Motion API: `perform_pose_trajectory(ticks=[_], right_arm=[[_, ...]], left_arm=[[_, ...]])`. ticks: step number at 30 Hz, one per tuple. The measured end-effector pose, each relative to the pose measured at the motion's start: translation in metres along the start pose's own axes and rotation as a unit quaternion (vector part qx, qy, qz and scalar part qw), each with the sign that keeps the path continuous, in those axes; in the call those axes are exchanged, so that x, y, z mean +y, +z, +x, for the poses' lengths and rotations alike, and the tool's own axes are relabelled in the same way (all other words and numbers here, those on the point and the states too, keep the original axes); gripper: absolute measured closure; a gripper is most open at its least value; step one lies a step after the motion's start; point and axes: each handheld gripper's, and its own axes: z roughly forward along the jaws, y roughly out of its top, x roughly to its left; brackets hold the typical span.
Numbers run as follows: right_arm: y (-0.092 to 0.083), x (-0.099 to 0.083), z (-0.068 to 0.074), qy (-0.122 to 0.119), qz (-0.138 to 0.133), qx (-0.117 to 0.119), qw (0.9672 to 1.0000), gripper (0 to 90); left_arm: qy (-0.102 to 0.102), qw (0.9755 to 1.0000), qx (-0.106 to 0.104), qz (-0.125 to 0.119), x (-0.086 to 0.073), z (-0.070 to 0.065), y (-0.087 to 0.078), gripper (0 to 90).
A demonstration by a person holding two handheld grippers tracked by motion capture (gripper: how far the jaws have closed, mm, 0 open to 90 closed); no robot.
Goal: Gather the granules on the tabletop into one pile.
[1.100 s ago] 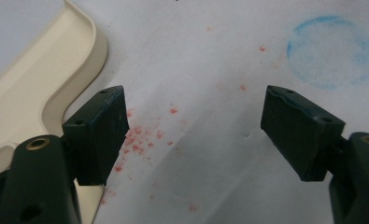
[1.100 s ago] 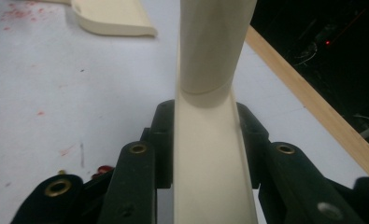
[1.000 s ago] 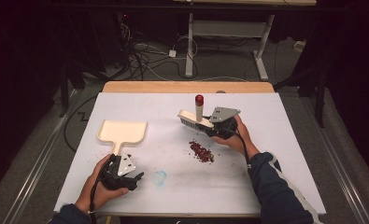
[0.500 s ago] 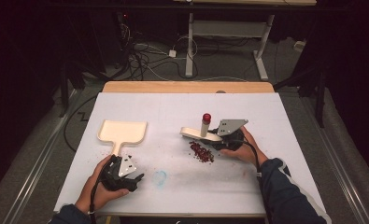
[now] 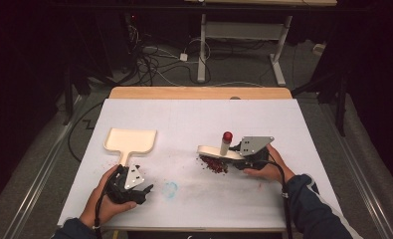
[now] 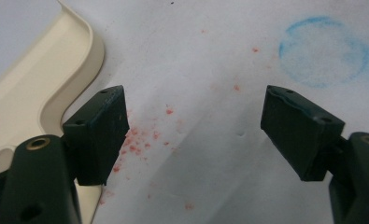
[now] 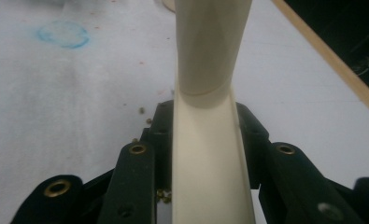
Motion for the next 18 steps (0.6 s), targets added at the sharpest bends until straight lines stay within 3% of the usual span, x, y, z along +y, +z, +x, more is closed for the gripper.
perform_pose_trajectory(ticks=[7, 11, 14, 17, 18], right_arm=[[-0.015, 0.010, -0.002, 0.007, -0.017, -0.043, 0.9989, 67.6], [-0.025, 0.016, 0.001, 0.043, -0.001, -0.087, 0.9952, 67.6], [-0.032, 0.020, 0.009, 0.082, 0.028, -0.110, 0.9901, 67.5], [-0.036, 0.018, 0.015, 0.118, 0.045, -0.140, 0.9821, 67.6], [-0.036, 0.015, 0.018, 0.134, 0.065, -0.170, 0.9742, 67.6]], left_arm=[[-0.003, 1.0000, 0.002, -0.003, 0.000, 0.000, -0.001, 22.5], [-0.003, 1.0000, 0.005, -0.007, 0.000, 0.000, -0.004, 22.6], [-0.005, 0.9999, 0.007, -0.009, -0.001, 0.001, -0.005, 22.6], [-0.004, 0.9999, 0.007, -0.011, -0.001, 0.001, -0.006, 22.6], [-0.003, 0.9999, 0.007, -0.011, -0.001, 0.000, -0.006, 22.6]])
